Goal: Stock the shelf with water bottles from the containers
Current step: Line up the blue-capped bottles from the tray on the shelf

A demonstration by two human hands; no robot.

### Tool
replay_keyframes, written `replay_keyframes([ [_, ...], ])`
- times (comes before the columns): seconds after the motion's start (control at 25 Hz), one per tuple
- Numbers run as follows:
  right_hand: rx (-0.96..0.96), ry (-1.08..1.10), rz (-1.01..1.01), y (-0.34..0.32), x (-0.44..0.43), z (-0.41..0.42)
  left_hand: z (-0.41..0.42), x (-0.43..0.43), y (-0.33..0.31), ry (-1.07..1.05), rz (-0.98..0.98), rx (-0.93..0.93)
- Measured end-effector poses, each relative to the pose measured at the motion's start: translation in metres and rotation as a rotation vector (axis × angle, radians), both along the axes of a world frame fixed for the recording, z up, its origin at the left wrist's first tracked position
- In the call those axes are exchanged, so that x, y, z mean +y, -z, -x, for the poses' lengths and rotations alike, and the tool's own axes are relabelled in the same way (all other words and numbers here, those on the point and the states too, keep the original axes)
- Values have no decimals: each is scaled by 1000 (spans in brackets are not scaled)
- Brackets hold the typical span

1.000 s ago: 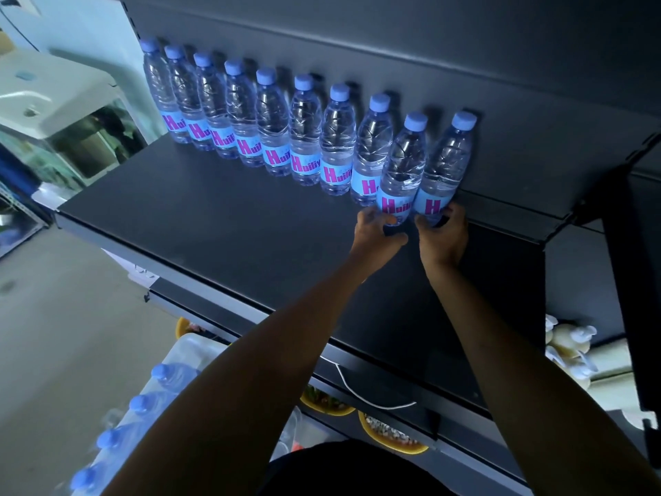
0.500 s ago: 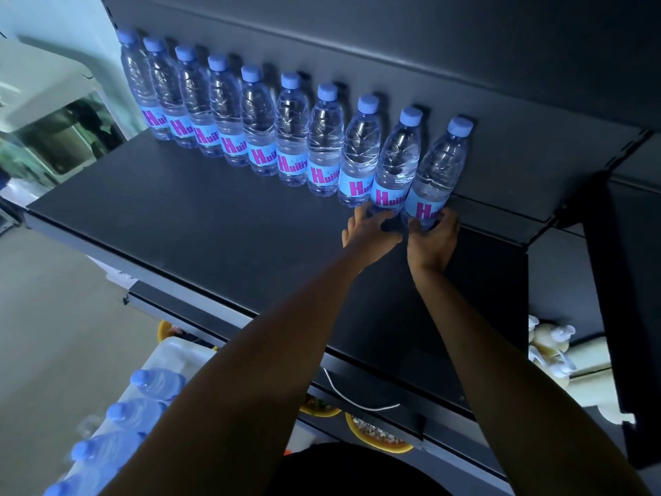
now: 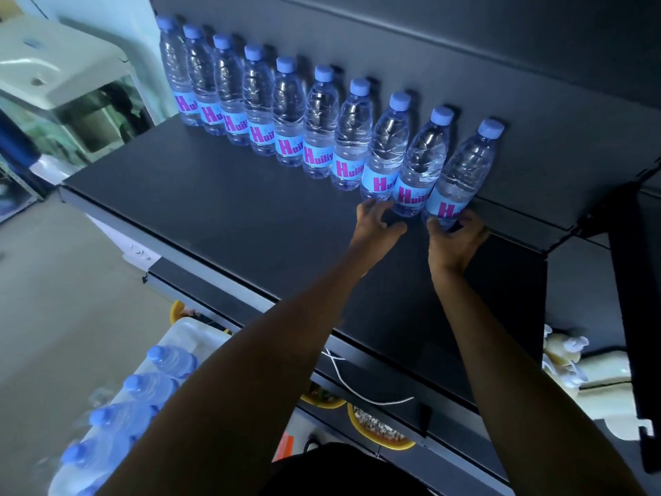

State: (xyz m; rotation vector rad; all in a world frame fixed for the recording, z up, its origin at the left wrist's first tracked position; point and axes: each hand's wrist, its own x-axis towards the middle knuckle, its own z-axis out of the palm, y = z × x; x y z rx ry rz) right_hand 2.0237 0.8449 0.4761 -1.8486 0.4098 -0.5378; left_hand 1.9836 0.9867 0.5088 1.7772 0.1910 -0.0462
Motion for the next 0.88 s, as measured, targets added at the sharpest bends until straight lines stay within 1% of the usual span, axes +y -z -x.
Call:
replay_keyframes([
  [0.12,-57,-14,-81,-1,14,22,27,27,3,-138,1,-40],
  [0.24,-107,-135,-53,-1,47,59,60,65,11,-233,-68,-95],
  [0.36,-205,-329,26,-1,93,96,100,108,13,-339,-106,-165],
  [0.56,-283,-699,124,-9,194,168,195,189,13,-550,-159,-235],
  [0.64,-320,-826,148,-4,229,198,238,218,21,-623,-176,-216],
  [0.72,-308,-947,171,11,265,233,287,250,37,-715,-219,-167],
  [0.88,-149,-1174,212,54,319,306,391,302,81,-942,-243,33],
])
